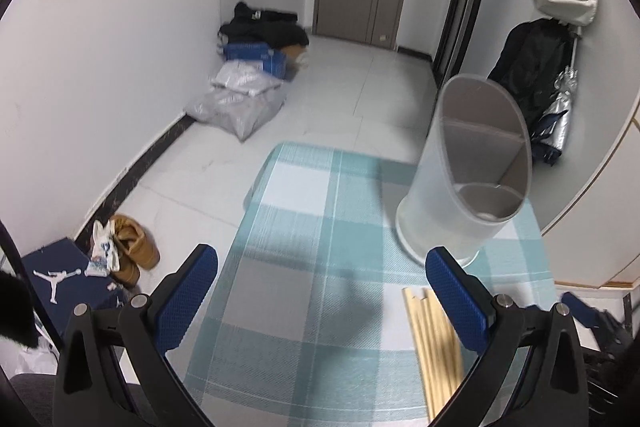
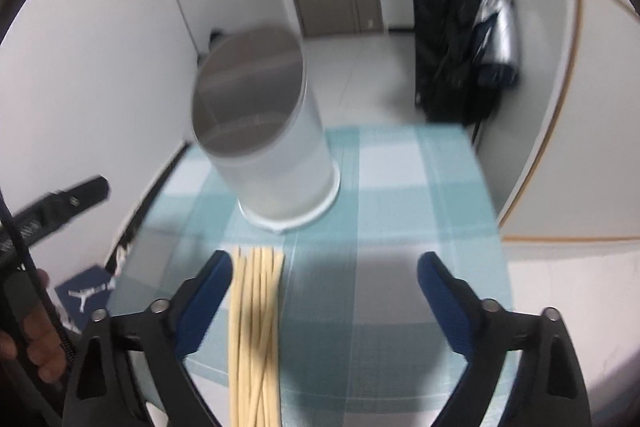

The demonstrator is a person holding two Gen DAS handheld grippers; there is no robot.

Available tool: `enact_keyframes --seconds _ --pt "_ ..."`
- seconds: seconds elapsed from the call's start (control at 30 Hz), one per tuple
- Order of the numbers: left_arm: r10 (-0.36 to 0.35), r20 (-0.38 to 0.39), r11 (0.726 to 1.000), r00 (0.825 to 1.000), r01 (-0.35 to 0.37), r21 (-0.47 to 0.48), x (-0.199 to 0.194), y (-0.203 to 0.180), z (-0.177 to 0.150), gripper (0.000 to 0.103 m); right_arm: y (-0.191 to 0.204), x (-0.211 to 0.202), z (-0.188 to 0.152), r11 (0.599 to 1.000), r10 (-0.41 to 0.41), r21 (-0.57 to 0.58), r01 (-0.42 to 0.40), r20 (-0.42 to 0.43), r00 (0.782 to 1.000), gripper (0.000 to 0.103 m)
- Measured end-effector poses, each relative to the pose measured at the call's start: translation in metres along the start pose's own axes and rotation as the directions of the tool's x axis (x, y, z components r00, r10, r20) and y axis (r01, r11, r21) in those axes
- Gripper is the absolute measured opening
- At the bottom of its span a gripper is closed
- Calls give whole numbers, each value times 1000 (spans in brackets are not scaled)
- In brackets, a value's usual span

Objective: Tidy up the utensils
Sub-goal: 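Lower the right gripper onto the chopsticks and close on one chopstick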

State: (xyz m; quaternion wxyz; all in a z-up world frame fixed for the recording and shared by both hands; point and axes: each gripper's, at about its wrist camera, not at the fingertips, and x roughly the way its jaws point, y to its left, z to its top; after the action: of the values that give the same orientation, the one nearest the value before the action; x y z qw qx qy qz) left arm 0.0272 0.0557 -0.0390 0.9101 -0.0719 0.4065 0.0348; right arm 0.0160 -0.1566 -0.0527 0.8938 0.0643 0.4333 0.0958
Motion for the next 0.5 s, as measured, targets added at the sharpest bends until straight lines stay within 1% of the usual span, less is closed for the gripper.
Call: enact_keyframes --seconds 0.03,0.07,0.1,0.13,0.17,0.2,0.23,0.3,0.37,0.4,0.47,0.5 --pt "-4 -14 1000 1000 4 0 3 0 0 102 2 10 0 1000 8 -2 -8 -35 999 80" --pt "-4 -29 1000 1000 4 0 6 2 0 102 3 20 -1 1000 21 -5 -22 -71 997 77" --pt "-5 -42 1000 999 5 -2 10 3 0 102 4 28 -1 999 33 -8 -34 -101 994 72" --pt "-14 -55 1000 998 14 -2 12 4 1 102 7 39 -1 999 42 -13 -44 -137 990 68" --pt "-21 -69 1000 997 21 -2 14 5 1 102 9 47 -1 999 45 -21 -49 -166 985 67" --pt "-27 -85 1000 996 27 -4 17 7 0 102 11 54 0 998 45 -30 -52 -187 981 63" --pt "-32 -96 999 995 32 -6 19 8 0 102 13 61 1 998 38 -41 -47 -202 979 59" --pt "-44 -119 999 992 43 -14 22 11 0 102 16 70 2 997 39 -55 -52 -226 973 55" --pt "-50 -139 999 989 47 -22 23 12 1 102 19 78 1 996 43 -62 -60 -246 968 49" --pt "-57 -154 998 986 53 -30 24 14 1 102 20 80 1 996 48 -65 -67 -254 966 44" --pt "-66 -165 997 984 59 -46 26 17 2 102 25 88 -1 994 52 -77 -76 -277 960 43" --pt "-73 -173 996 982 65 -56 27 19 2 102 28 90 -2 994 44 -88 -70 -271 962 43"
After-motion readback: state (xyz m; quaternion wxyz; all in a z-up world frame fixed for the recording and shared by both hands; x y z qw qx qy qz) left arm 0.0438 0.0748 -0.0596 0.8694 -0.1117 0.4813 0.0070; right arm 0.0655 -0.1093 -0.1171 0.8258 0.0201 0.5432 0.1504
